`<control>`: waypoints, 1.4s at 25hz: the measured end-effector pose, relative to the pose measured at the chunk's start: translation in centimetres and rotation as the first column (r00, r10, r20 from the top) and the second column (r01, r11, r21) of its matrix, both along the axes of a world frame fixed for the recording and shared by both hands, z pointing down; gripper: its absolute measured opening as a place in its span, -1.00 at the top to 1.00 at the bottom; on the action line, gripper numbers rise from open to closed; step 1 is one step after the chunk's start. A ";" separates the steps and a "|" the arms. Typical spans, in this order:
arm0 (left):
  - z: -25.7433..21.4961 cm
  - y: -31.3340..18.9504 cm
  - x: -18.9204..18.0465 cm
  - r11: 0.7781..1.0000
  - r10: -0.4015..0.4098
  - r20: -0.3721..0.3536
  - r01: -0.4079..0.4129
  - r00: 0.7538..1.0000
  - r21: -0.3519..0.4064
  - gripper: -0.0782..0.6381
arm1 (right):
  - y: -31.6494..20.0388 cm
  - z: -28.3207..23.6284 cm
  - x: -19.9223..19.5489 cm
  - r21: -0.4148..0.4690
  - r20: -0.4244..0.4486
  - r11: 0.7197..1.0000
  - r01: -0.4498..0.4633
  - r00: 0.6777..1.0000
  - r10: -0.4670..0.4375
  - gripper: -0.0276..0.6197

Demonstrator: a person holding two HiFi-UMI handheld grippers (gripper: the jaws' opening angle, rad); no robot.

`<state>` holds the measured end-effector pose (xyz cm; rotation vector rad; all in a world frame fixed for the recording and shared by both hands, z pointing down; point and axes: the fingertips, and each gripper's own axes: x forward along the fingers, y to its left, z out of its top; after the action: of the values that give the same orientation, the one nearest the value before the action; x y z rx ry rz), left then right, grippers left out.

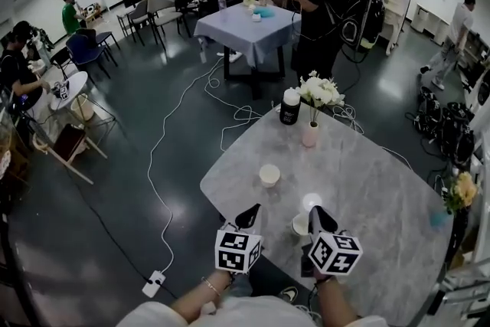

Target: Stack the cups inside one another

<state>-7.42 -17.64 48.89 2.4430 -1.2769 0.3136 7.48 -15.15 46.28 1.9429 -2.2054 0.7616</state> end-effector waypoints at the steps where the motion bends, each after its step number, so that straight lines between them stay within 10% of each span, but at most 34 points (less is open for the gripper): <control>1: 0.0 -0.4 -0.5 1.000 0.001 0.001 -0.001 1.000 0.001 0.79 | -0.5 0.0 -0.9 0.001 0.004 1.000 0.009 1.000 -0.009 0.87; 16: 4.6 -5.5 -7.1 0.996 0.059 0.057 -0.055 0.997 -0.071 0.79 | -6.3 6.3 -12.7 -0.074 -0.021 0.996 0.044 0.999 -0.046 0.86; 35: 11.0 -8.5 -7.2 0.978 0.112 0.030 -0.105 0.993 -0.182 0.79 | -10.5 14.4 -11.2 -0.214 -0.051 0.973 -0.088 0.996 0.079 0.69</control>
<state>-14.63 -26.17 59.94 2.3659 -1.0820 0.4888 -3.75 -25.67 60.66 1.9347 -1.9358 0.9208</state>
